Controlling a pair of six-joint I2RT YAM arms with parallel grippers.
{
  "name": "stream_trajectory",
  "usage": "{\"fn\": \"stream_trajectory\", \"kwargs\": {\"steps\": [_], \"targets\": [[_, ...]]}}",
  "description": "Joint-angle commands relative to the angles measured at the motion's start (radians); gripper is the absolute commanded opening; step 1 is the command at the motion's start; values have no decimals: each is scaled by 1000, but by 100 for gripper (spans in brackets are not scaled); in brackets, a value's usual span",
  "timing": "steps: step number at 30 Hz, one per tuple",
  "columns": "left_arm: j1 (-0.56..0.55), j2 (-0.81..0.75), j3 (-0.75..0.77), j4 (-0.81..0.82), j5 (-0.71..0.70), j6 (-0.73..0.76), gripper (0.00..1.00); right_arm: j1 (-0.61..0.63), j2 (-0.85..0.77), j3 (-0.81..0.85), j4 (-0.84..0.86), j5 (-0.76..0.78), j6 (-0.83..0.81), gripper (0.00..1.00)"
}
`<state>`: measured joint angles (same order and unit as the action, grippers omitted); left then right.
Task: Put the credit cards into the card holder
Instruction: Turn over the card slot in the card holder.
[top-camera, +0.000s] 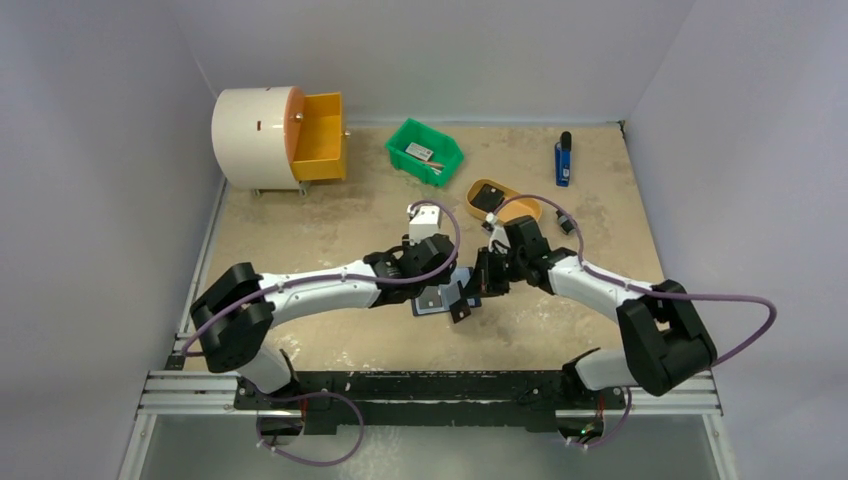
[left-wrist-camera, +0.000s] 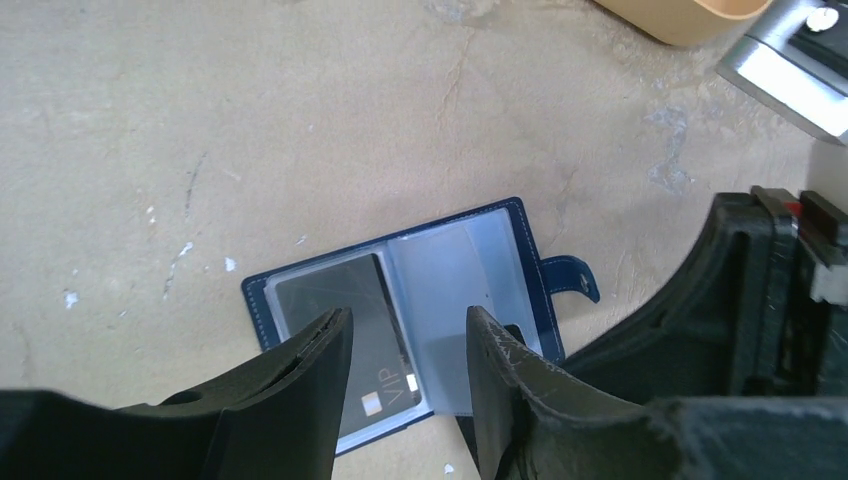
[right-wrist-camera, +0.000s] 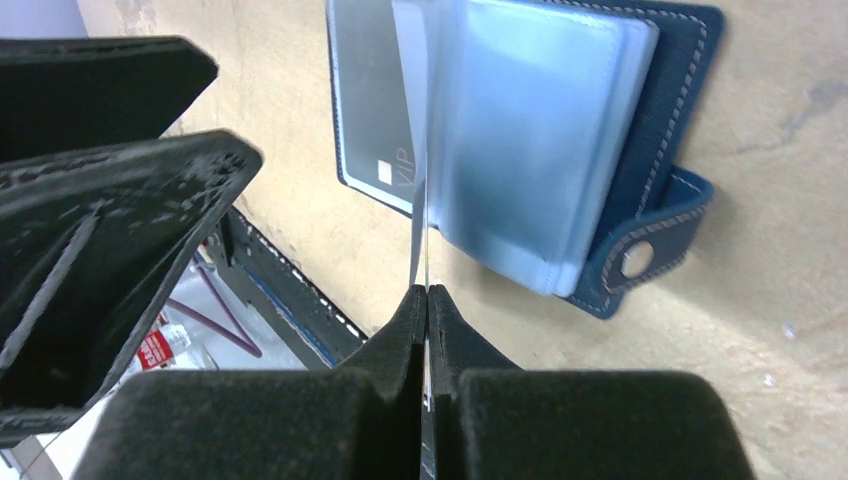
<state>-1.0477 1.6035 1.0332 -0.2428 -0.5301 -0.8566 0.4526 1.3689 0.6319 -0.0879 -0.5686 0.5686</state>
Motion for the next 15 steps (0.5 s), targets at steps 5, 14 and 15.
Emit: {"fn": "stream_trajectory", "kwargs": {"steps": [5, 14, 15], "targets": [[0, -141, -81, 11, -50, -35, 44, 59, 83, 85, 70, 17, 31, 0], [0, -126, -108, 71, -6, -32, 40, 99, 147, 107, 83, 50, 47, 0], [0, -115, -110, 78, 0, -28, 38, 98, 149, 106, 83, 54, 47, 0]]}}
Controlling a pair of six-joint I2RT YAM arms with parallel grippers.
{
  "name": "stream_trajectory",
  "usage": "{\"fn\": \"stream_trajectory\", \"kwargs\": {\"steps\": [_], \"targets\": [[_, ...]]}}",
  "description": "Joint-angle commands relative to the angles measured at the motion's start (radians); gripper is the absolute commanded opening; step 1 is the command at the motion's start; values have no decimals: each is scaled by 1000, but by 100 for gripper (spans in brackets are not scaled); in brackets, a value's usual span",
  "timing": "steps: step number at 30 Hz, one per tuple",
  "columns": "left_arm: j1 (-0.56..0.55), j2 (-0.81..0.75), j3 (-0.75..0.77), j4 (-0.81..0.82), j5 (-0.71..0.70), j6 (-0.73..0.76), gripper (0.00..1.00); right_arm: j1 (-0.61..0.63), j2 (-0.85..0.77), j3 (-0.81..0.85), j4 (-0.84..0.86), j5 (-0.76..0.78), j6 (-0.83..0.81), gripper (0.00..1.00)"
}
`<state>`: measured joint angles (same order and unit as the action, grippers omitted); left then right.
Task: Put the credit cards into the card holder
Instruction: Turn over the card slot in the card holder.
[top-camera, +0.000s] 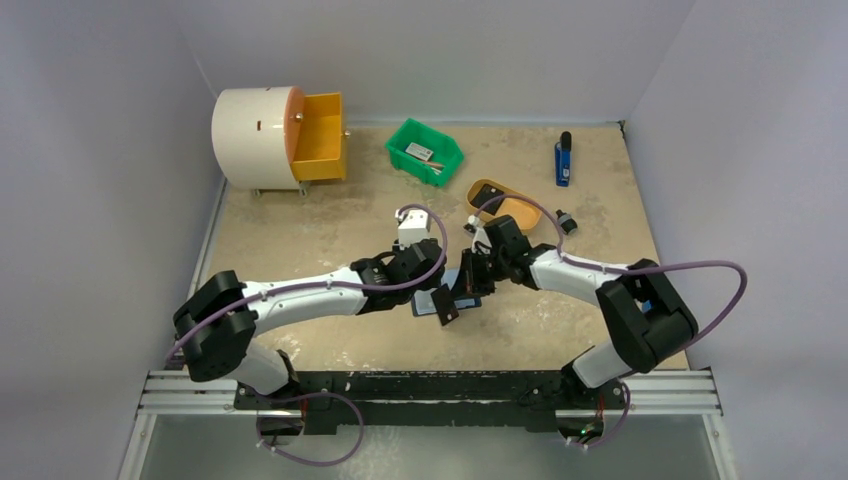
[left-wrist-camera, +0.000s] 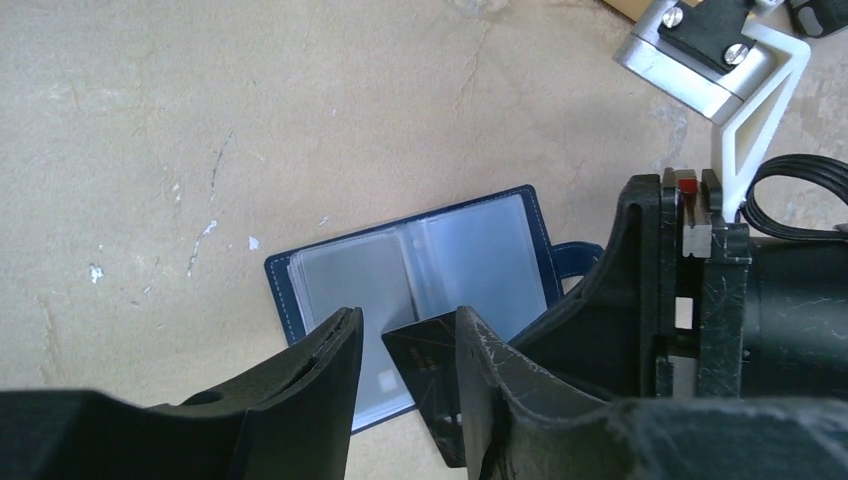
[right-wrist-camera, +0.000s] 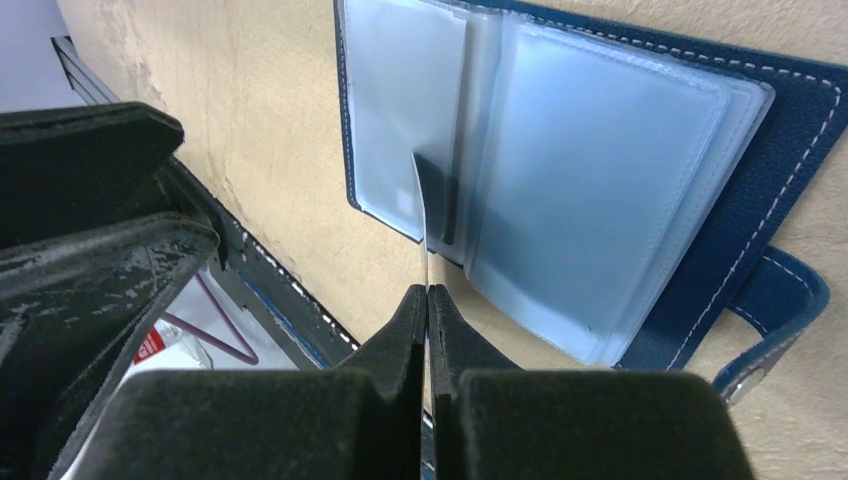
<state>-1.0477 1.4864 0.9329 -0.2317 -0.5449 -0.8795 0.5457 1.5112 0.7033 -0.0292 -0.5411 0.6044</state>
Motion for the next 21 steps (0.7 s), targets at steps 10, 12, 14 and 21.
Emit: {"fn": "stream_trajectory", "kwargs": {"steps": [10, 12, 14, 21], "targets": [[26, 151, -60, 89, 12, -20, 12, 4, -121, -7, -40, 64, 39, 0], [35, 163, -75, 89, 13, -30, 9, -2, -171, -18, -59, 117, 54, 0], [39, 166, -84, 92, 14, -36, 6, -25, -210, -32, -58, 141, 71, 0], [41, 161, -97, 93, 5, -34, 4, -96, -159, 3, -52, 69, 15, 0]]}}
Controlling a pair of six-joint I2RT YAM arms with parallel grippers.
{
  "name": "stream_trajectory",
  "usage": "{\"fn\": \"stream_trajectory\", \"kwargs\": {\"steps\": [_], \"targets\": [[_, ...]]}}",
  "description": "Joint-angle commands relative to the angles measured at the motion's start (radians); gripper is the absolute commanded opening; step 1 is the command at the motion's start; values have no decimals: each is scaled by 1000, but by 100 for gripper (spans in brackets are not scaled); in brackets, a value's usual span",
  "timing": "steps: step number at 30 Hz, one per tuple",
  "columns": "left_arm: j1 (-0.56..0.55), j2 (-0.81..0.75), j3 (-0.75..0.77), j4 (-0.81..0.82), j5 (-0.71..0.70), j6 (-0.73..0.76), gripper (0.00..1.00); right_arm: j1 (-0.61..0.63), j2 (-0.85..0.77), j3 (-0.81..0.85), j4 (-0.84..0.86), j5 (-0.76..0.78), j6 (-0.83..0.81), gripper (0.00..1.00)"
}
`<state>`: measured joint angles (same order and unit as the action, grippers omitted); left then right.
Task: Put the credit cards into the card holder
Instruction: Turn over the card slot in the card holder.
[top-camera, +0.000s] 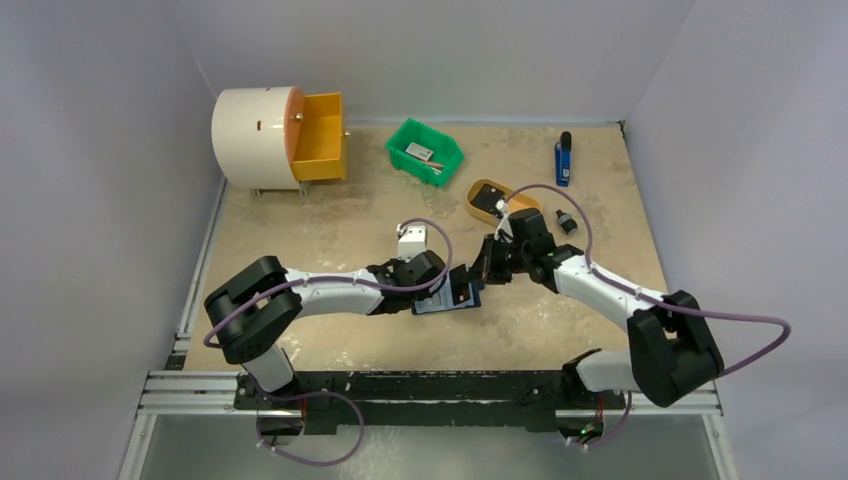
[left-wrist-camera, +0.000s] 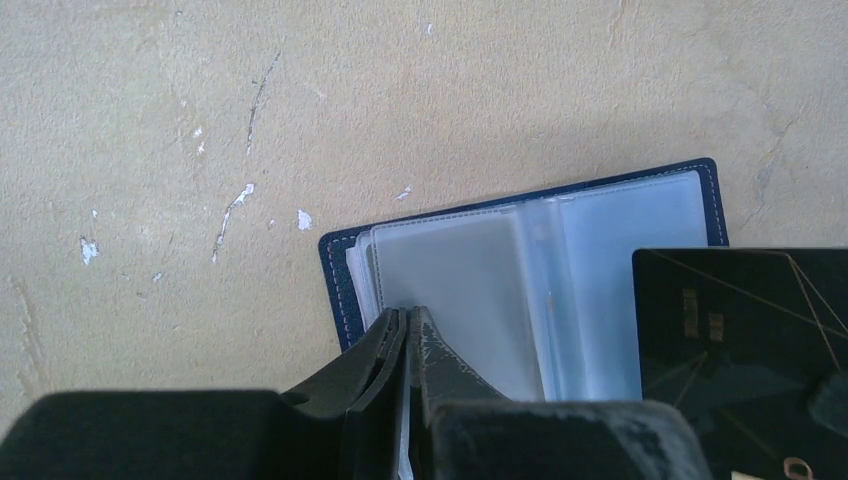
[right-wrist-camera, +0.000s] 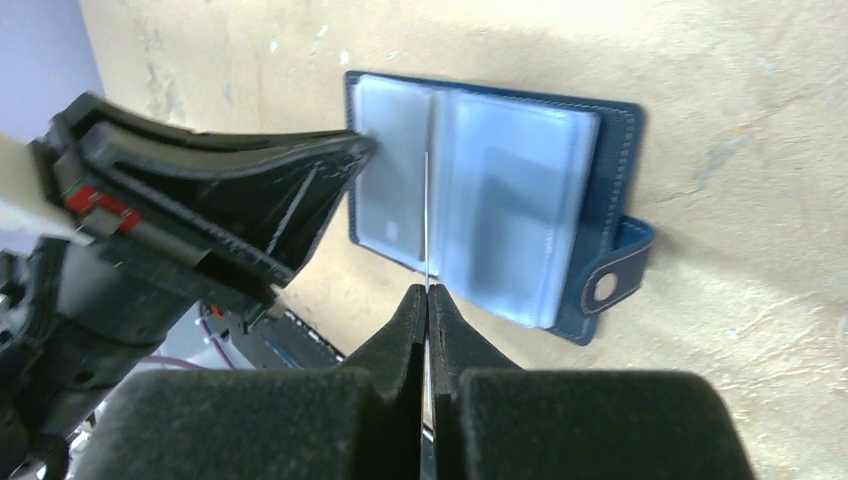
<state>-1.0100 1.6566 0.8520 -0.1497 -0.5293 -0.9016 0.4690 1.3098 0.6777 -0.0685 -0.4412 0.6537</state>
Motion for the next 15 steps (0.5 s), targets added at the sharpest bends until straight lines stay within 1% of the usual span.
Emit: {"fn": "stream_trajectory", "kwargs": {"steps": [1, 5, 15], "targets": [[3, -8, -17, 11, -9, -11, 4, -20, 60, 40, -8, -46, -44, 0], [3, -6, -17, 15, -6, -14, 3, -22, 132, 82, -10, -92, -75, 0], [2, -23, -21, 13, -5, -21, 2, -21, 178, 73, 62, -140, -62, 0]]}}
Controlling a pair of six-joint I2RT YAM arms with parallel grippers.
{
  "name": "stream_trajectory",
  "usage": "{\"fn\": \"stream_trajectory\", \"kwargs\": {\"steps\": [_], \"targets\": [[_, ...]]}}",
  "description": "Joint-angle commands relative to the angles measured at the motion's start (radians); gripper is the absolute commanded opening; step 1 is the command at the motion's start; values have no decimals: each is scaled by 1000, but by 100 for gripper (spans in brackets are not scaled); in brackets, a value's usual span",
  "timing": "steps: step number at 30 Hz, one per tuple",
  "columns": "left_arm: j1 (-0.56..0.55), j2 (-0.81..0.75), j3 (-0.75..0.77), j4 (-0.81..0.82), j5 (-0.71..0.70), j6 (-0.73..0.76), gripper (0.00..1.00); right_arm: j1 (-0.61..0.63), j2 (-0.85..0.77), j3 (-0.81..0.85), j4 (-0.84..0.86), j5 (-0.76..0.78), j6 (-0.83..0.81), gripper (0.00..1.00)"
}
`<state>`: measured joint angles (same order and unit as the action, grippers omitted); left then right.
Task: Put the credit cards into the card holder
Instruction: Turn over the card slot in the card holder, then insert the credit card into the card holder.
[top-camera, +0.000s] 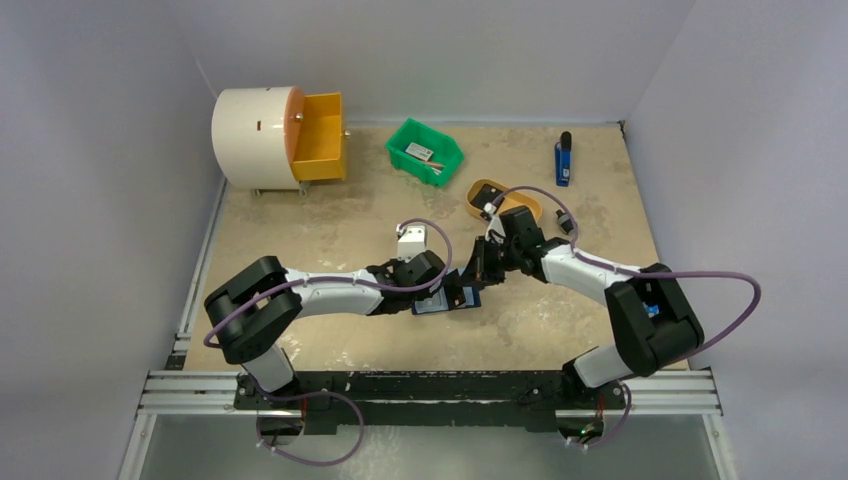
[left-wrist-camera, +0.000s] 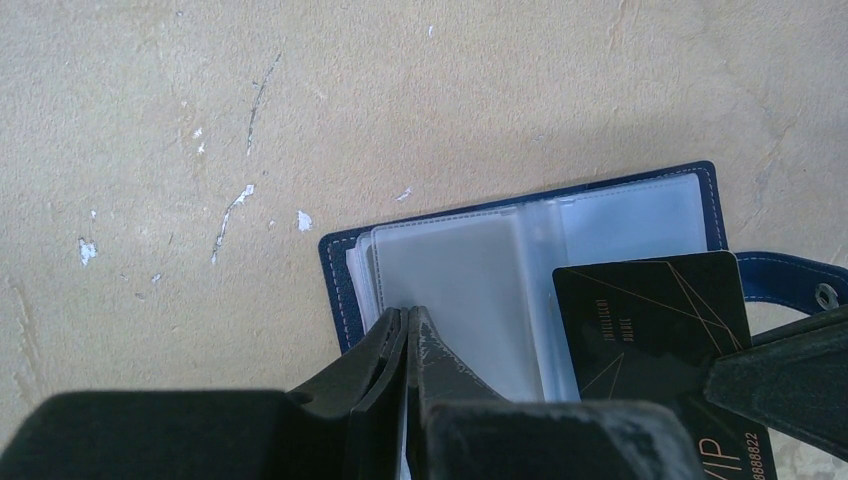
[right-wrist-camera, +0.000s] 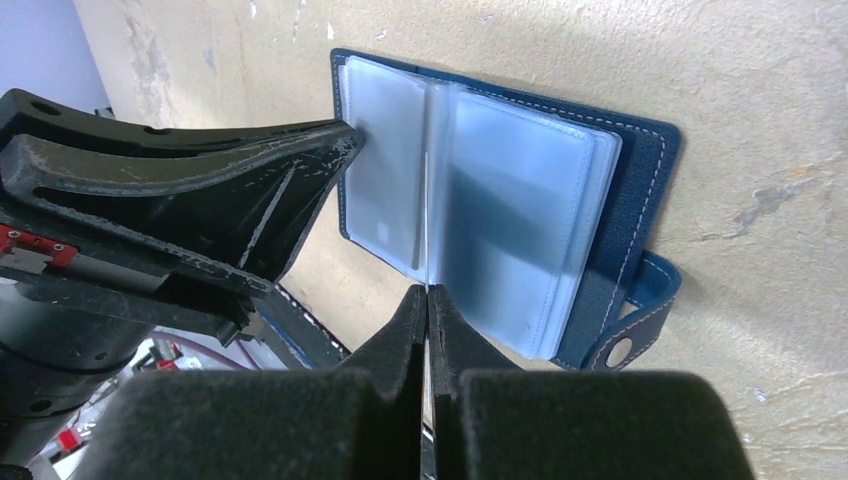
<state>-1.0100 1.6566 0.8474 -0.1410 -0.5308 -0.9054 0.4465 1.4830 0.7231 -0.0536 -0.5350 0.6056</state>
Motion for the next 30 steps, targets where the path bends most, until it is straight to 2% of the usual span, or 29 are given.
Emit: {"fn": "stream_trajectory", "kwargs": {"steps": [1, 21, 30], "targets": [[3, -24, -17, 5, -4, -18, 2, 1, 10, 27, 49, -45, -13, 0], [4, -40, -21, 2, -1, -22, 1, 1, 79, 14, 119, -63, 17, 0], [4, -43, -22, -2, -1, -23, 1, 1, 99, -12, 201, -104, 74, 0]]}}
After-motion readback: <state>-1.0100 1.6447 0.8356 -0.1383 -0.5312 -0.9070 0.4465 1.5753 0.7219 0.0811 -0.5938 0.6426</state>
